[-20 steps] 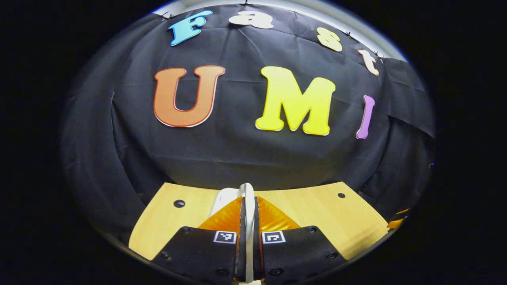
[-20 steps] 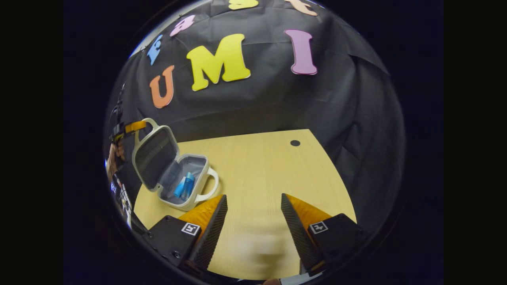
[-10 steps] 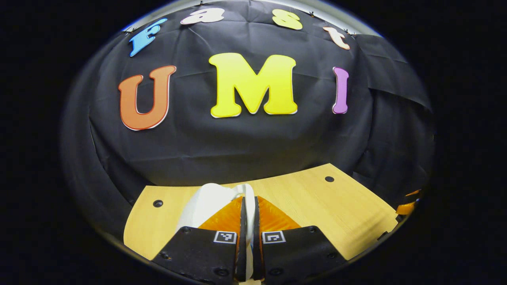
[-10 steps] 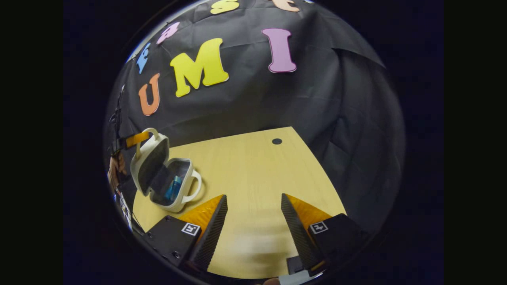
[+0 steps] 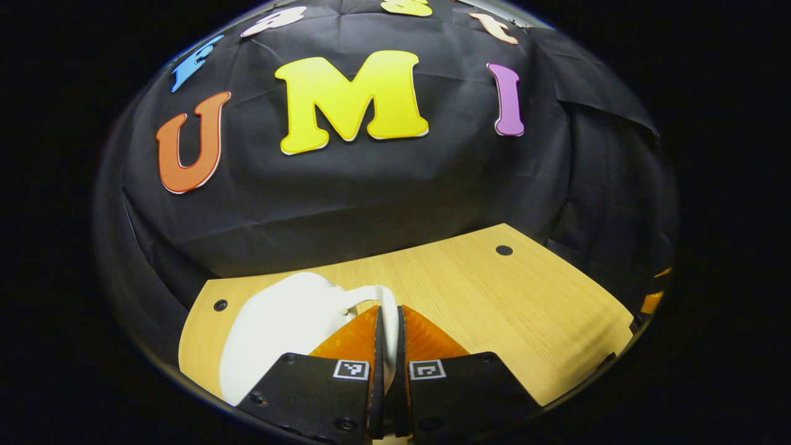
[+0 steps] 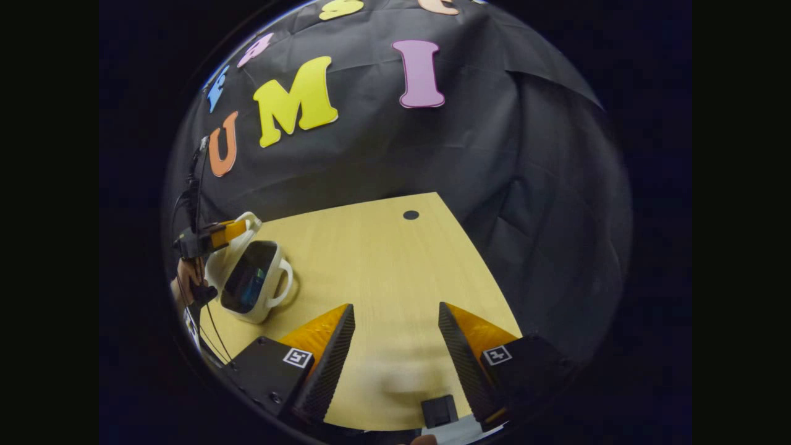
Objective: First open the suitcase, pack the skin care products into it, and then close the suitcase.
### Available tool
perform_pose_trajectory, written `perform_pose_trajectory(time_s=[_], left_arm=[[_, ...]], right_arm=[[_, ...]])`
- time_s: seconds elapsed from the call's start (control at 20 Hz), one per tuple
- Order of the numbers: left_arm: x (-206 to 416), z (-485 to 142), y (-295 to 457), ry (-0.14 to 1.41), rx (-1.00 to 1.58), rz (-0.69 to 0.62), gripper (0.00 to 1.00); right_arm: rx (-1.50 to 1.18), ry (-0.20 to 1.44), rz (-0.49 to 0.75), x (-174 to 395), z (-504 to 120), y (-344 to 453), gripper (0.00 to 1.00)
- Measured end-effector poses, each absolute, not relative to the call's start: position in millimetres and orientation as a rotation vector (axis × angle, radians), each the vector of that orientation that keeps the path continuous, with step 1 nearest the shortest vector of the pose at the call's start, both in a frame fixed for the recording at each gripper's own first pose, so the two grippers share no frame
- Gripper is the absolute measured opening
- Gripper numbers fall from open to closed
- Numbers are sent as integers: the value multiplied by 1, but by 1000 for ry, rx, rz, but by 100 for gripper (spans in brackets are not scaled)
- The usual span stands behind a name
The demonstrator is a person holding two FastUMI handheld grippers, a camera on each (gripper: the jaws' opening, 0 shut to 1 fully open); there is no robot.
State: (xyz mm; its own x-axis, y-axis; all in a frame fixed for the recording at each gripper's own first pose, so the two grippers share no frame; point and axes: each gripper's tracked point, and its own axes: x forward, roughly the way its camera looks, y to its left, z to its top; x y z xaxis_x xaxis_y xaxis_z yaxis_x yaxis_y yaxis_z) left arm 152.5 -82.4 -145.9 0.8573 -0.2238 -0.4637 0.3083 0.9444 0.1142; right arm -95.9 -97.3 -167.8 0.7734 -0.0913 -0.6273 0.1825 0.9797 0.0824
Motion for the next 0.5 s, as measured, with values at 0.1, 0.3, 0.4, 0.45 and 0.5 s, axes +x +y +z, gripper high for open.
perform_pose_trajectory(time_s=[0.1,0.3,0.4,0.45,0.5], left_arm=[[151,-161,-92,486,187,-278,10],[145,-195,-106,540,195,-285,10],[141,-210,-111,571,202,-288,10],[140,-215,-114,579,203,-288,10],[140,-220,-115,585,209,-286,10]], right_arm=[[139,675,-165,-99,-168,-108,82],[131,700,-189,-108,-174,-125,80],[140,710,-198,-110,-176,-130,81],[143,716,-198,-109,-178,-131,81],[142,722,-193,-111,-180,-130,81]])
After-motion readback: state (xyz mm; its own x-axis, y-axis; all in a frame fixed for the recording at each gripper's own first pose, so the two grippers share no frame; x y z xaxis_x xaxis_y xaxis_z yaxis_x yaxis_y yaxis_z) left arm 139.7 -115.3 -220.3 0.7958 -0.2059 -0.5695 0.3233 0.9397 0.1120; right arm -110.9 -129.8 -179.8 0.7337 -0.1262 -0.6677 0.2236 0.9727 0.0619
